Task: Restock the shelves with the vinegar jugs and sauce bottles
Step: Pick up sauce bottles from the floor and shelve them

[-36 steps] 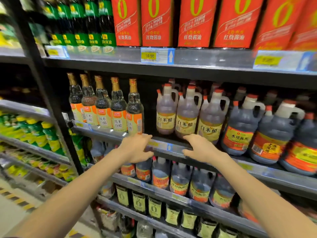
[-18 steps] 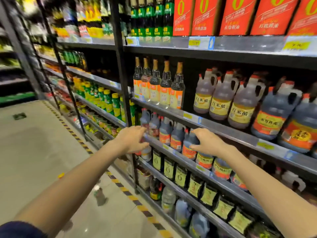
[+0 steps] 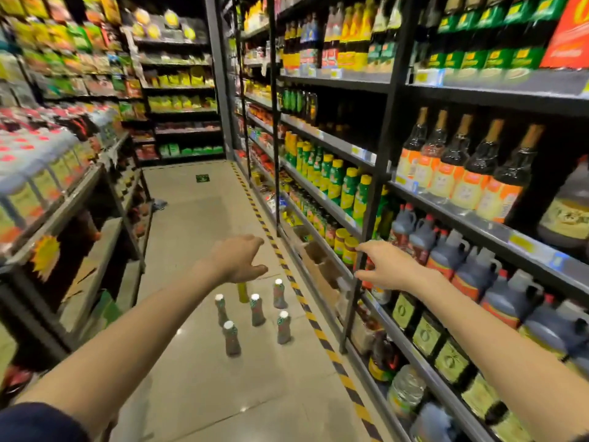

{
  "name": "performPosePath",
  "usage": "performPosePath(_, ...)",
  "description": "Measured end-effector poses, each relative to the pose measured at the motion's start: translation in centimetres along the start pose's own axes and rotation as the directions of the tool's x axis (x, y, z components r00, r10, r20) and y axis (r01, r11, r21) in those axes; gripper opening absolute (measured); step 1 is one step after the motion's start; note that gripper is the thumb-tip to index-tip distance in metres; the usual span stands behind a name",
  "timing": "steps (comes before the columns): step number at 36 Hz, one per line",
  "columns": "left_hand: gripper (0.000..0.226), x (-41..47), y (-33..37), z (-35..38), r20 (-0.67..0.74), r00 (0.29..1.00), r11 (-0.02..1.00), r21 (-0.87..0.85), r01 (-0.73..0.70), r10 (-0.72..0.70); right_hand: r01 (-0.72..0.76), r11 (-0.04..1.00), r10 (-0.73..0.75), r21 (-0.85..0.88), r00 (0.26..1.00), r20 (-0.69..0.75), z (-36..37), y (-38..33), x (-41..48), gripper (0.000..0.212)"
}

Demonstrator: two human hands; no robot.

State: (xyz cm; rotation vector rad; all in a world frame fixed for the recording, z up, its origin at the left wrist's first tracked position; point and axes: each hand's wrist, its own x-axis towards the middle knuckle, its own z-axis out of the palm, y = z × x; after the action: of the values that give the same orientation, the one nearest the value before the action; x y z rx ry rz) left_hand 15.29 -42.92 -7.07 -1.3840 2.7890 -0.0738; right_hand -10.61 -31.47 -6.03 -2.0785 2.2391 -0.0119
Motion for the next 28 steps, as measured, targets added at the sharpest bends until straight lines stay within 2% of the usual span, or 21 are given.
performPosePath(5, 0.066, -1.7, -6.3, 0.4, 0.029, 0.995, 0.996, 0.021, 0.092, -0.093, 0.09, 0.996, -0.09, 0.015, 0.996, 0.014, 0.6, -5.9, 4.0, 0.055)
performPosePath(11, 0.065, -2.6, -12.9, 0.8, 0.035, 0.993, 0.992, 0.06, 0.11, -0.112, 0.116, 0.993, -0.116, 0.025, 0.993, -0.002, 1.5, -11.6, 8.9, 0.052)
performPosePath(14, 0.064, -2.6, -15.5, 0.8, 0.033, 0.992, 0.991, 0.073, 0.115, -0.118, 0.132, 0.99, -0.132, 0.048, 0.991, -0.007, 1.7, -13.8, 10.7, 0.059)
performPosePath(17, 0.066, -2.5, -17.8, 1.4, 0.042, 0.994, 0.993, 0.063, 0.098, -0.1, 0.127, 0.99, -0.127, 0.067, 0.992, 0.006, 1.9, -15.4, 12.5, 0.066)
performPosePath(21, 0.067, -2.2, -20.0, 2.3, 0.049, 0.995, 0.994, 0.074, 0.08, -0.084, 0.124, 0.991, -0.126, 0.059, 0.991, 0.043, 2.6, -16.8, 14.4, 0.064)
performPosePath(25, 0.066, -1.3, -21.3, 3.4, 0.07, 0.995, 0.996, 0.06, 0.063, -0.067, 0.154, 0.986, -0.157, 0.067, 0.987, 0.042, 3.9, -17.4, 16.1, 0.035)
performPosePath(28, 0.066, -0.4, -22.0, 4.4, 0.087, 0.995, 0.997, 0.06, 0.053, -0.058, 0.144, 0.987, -0.148, 0.069, 0.988, 0.05, 5.0, -17.5, 17.5, 0.048)
